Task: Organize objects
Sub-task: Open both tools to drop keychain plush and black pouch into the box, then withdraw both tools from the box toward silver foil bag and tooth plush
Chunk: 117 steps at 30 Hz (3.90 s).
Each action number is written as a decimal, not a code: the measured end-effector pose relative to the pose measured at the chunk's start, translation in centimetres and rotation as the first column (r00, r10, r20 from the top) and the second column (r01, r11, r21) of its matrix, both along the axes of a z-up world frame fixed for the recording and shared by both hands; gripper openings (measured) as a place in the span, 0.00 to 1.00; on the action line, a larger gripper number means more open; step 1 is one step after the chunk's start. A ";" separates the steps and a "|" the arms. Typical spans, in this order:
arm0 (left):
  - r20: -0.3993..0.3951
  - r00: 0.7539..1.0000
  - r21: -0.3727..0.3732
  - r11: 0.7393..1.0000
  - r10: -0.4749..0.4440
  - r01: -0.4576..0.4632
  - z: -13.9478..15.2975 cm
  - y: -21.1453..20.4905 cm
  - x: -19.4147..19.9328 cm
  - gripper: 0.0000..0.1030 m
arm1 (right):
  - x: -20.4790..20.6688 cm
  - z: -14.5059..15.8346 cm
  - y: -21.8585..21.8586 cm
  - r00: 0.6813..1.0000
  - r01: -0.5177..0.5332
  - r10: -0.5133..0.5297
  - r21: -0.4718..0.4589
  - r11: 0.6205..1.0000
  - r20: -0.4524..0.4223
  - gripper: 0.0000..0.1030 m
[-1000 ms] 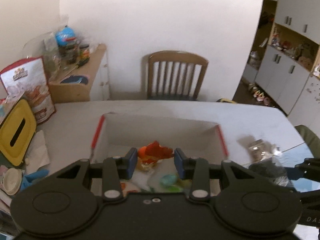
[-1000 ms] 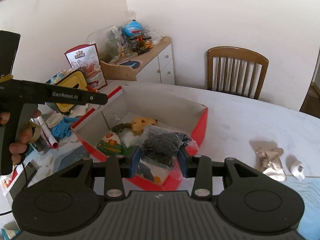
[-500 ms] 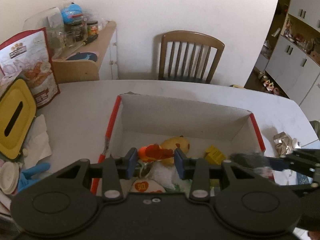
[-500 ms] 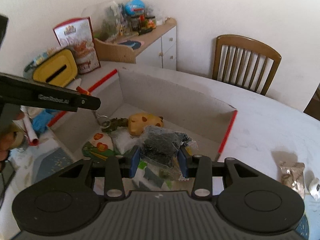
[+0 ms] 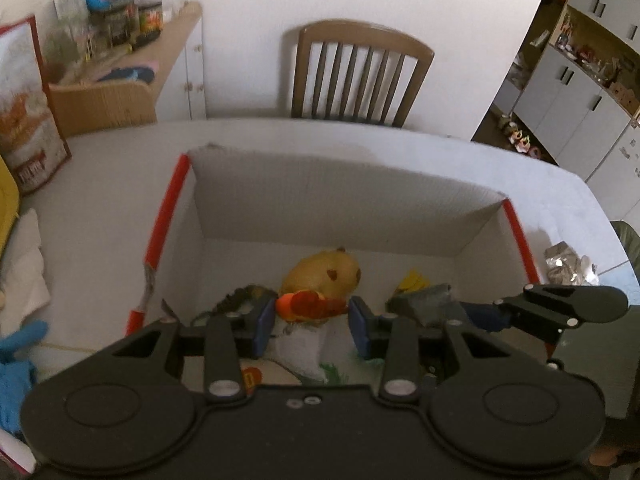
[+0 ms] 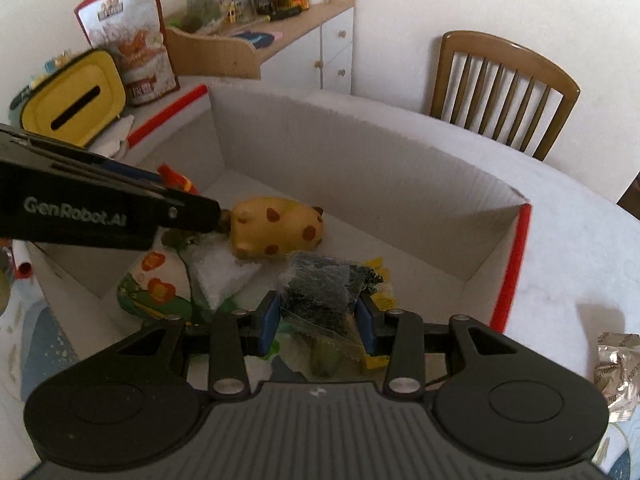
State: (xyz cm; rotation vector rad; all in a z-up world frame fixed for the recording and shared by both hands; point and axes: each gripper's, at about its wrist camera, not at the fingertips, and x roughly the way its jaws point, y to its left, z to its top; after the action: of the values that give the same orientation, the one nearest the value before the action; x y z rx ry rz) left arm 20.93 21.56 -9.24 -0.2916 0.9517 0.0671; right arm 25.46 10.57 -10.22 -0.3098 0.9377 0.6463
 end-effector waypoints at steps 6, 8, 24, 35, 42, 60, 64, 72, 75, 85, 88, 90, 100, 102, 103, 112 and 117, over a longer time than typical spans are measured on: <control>-0.049 0.999 -0.005 1.000 -0.022 0.022 -1.9 0.1 0.5 0.37 | 0.2 -0.8 0.6 0.999 -0.028 0.028 -0.020 0.999 -0.016 0.39; -0.057 0.998 0.001 1.000 -0.031 0.031 -2.3 0.1 0.5 0.37 | 0.3 -0.9 0.6 0.999 -0.035 0.034 -0.026 0.999 -0.021 0.39; -0.121 0.992 0.019 0.999 -0.044 0.047 -4.7 0.4 -0.1 0.41 | -1.0 0.1 -0.4 0.995 -0.094 0.092 -0.057 0.994 -0.036 0.60; -0.054 0.997 0.094 0.994 -0.050 0.055 -2.3 -0.3 -1.2 0.58 | -2.2 3.2 -3.0 0.998 -0.055 0.055 0.017 0.998 0.008 0.61; 0.020 1.000 0.068 0.998 -0.014 0.013 0.3 -0.4 -3.7 0.62 | -3.4 5.8 -5.1 1.000 -0.010 0.008 0.123 0.992 0.016 0.62; 0.137 0.990 0.128 0.992 -0.005 -0.013 5.6 -4.2 -9.2 0.79 | -8.6 9.7 -9.1 0.998 -0.011 -0.007 0.257 0.966 0.069 0.71; 0.154 0.988 0.137 0.991 -0.007 -0.014 6.6 -5.6 -9.8 0.84 | -9.4 10.4 -10.6 0.997 -0.016 -0.007 0.282 0.959 0.080 0.75; 0.197 0.980 0.150 0.989 -0.021 -0.008 8.5 -9.7 -10.4 0.96 | -10.7 11.5 -14.9 0.995 -0.011 -0.022 0.324 0.946 0.100 0.80; 0.209 0.977 0.147 0.989 -0.030 -0.001 8.9 -11.6 -10.2 0.99 | -10.9 11.7 -16.7 0.994 -0.002 -0.033 0.335 0.942 0.100 0.81; 0.219 0.972 0.123 0.991 -0.083 0.057 8.6 -19.1 -8.0 1.00 | -10.1 11.0 -24.7 0.990 0.060 -0.099 0.340 0.938 0.097 0.83; 0.211 0.973 0.116 0.991 -0.091 0.067 8.2 -21.2 -6.9 1.00 | -9.5 10.4 -27.5 0.989 0.079 -0.115 0.326 0.942 0.094 0.83; 0.208 0.973 0.112 0.991 -0.098 0.076 7.9 -22.8 -6.1 1.00 | -8.9 9.9 -29.3 0.987 0.096 -0.132 0.313 0.945 0.094 0.83; 0.191 0.977 0.098 0.992 -0.094 0.076 6.8 -28.7 -0.9 1.00 | -4.5 7.4 -37.2 0.972 0.187 -0.219 0.281 0.941 0.085 0.83; 0.186 0.978 0.098 0.992 -0.092 0.075 6.5 -29.6 0.2 1.00 | -3.4 6.9 -38.4 0.968 0.199 -0.231 0.269 0.942 0.095 0.83; 0.181 0.980 0.097 0.993 -0.088 0.071 6.4 -29.9 0.8 1.00 | -2.9 6.6 -38.9 0.966 0.205 -0.237 0.262 0.943 0.099 0.83; 0.132 0.989 0.116 0.992 -0.072 0.057 4.0 -32.8 6.1 1.00 | 1.8 3.0 -41.3 0.964 0.213 -0.238 0.193 0.958 0.120 0.83; 0.072 0.996 0.090 0.995 -0.047 0.040 2.2 -33.8 8.5 1.00 | 3.5 0.8 -41.5 0.968 0.207 -0.227 0.175 0.963 0.106 0.83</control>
State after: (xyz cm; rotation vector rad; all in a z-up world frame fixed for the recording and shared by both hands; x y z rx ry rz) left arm 29.47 -12.28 -7.01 -0.1905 0.8782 0.0576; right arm 28.94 -30.95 -9.41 -0.0979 0.7803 0.4912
